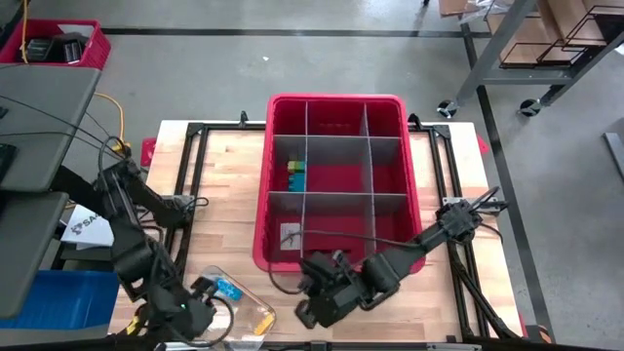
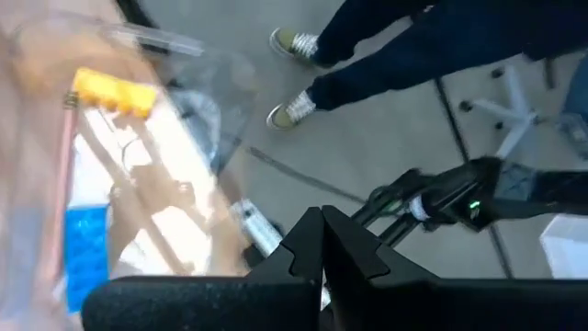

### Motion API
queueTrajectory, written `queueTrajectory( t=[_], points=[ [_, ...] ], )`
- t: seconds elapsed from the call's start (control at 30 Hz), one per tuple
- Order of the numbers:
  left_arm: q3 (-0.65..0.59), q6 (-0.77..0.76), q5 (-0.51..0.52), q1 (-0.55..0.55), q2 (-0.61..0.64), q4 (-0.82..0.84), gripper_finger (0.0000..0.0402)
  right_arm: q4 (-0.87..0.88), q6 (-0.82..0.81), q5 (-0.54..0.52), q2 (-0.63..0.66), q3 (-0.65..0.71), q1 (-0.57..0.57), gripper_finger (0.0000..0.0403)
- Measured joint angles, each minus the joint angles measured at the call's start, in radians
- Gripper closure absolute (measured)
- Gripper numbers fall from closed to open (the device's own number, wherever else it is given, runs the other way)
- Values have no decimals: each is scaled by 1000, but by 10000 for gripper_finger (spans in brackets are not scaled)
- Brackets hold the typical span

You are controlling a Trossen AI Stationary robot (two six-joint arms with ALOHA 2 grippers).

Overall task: Sort blocks
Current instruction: Put the blue block into the bin

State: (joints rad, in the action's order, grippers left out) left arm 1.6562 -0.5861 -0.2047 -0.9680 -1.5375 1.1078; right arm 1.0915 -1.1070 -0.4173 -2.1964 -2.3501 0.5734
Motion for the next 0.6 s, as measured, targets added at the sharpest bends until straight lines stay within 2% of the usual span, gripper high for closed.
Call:
queueTrajectory(
  t=[0.07,0.2,0.3,0.5,0.6],
  points=[
    [2,-20,8,-15,-4,-27,401,-37,-2,39,-15,6,1,403],
    [0,-45,68,-29,2,-28,401,-131,71,228,-42,14,14,403],
    [-15,-32,120,-66,-7,-28,401,-199,103,208,-30,8,23,403],
    [-171,-23,125,-164,-41,-76,401,-155,96,149,-1,-4,38,403],
    [-240,-10,166,-203,-90,-85,401,-149,96,128,26,-6,44,403]
  ],
)
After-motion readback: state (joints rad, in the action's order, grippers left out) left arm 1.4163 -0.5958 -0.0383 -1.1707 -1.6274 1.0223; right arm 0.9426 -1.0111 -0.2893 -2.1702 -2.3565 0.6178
